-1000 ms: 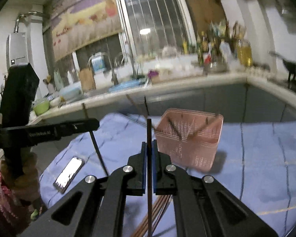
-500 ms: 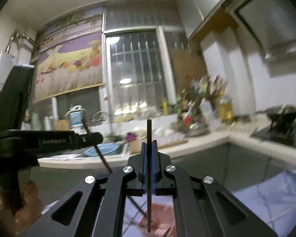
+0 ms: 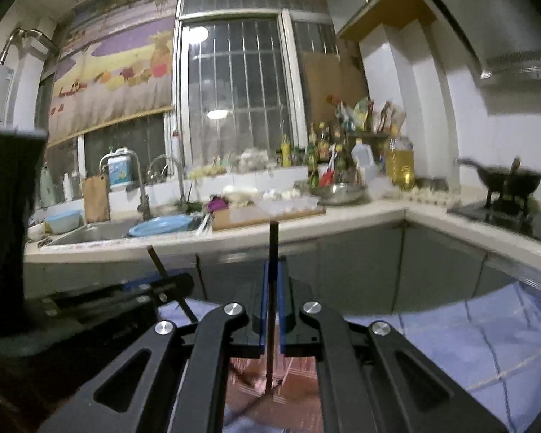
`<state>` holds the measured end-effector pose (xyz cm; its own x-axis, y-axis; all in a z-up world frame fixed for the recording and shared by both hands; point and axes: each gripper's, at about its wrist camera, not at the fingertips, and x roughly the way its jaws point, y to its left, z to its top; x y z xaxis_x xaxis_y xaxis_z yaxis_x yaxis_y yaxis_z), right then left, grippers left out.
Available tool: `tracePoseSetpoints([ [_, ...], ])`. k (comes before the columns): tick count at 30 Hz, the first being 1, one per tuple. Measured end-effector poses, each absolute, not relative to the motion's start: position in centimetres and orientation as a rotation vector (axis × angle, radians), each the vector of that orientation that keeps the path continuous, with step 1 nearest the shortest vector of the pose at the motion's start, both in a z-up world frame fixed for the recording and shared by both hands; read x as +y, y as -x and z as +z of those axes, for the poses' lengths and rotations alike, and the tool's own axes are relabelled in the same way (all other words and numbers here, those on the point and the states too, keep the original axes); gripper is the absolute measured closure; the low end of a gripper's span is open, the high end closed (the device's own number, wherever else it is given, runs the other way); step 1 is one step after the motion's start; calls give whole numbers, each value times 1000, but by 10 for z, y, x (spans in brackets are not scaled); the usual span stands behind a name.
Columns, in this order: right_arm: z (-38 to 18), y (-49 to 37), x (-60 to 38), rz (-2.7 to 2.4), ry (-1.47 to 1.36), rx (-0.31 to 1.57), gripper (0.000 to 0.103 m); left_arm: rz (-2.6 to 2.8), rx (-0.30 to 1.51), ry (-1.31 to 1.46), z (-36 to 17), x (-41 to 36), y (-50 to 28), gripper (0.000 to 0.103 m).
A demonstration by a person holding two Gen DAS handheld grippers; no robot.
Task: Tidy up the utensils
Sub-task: 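Carry a chopstick in the right tool into the pink caddy while the left tool carries another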
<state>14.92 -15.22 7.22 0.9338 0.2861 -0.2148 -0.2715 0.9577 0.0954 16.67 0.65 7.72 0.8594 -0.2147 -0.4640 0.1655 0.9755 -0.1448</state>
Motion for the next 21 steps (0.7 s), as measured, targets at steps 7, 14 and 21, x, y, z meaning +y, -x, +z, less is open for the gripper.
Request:
tracePoseSetpoints([
  [7, 55, -133, -163, 342, -166, 365, 96, -168, 607, 64, 47, 4, -154, 82],
  [14, 83, -85, -172, 388, -236, 268, 80, -121, 475, 137, 84, 29, -110, 61],
  [21, 107, -30, -171, 422, -211, 136, 40, -142, 358, 160, 116, 39, -55, 56],
])
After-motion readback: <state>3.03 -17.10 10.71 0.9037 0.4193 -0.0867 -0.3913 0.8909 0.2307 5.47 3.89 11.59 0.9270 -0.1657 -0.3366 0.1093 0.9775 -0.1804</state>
